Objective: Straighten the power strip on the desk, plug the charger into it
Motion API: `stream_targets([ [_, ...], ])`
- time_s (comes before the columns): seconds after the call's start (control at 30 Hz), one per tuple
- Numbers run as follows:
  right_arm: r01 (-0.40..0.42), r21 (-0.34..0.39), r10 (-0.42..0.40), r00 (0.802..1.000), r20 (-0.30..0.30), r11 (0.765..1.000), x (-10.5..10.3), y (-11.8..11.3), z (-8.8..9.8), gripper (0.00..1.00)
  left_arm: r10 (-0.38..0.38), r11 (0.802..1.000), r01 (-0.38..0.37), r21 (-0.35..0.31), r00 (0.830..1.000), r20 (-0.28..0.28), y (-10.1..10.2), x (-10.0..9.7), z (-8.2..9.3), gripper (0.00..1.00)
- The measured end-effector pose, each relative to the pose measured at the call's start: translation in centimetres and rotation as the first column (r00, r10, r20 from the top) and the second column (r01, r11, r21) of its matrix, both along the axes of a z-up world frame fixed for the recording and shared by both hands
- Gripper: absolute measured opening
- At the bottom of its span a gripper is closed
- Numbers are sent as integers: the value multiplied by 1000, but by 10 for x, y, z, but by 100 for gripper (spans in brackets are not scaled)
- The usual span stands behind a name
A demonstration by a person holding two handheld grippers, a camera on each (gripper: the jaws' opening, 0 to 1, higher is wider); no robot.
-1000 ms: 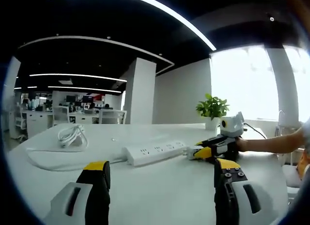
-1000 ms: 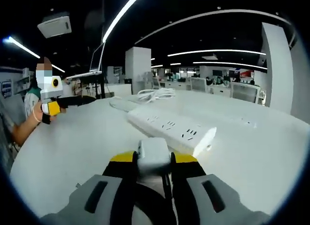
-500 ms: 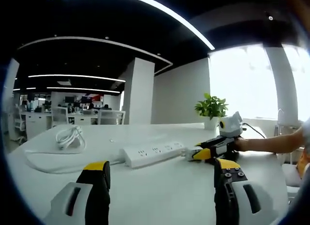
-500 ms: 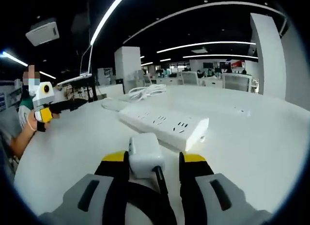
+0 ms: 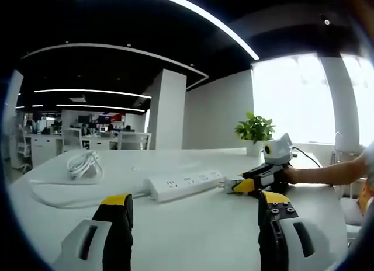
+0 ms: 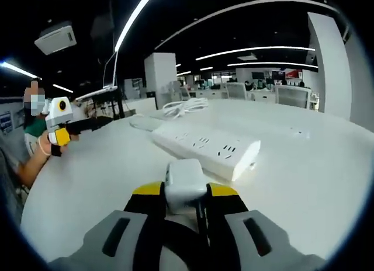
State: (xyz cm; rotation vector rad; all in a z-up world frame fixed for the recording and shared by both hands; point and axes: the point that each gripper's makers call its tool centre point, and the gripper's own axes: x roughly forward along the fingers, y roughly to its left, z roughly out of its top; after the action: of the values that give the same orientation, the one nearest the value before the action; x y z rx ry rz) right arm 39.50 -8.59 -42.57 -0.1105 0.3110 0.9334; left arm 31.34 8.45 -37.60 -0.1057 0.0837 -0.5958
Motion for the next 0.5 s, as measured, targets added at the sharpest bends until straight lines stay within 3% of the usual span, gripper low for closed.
stream_targets([
  [0.5, 55, -50, -55, 998, -14, 997, -1, -10, -1, 24, -2, 1000, 2, 4, 1000, 9, 1, 2, 4, 90],
])
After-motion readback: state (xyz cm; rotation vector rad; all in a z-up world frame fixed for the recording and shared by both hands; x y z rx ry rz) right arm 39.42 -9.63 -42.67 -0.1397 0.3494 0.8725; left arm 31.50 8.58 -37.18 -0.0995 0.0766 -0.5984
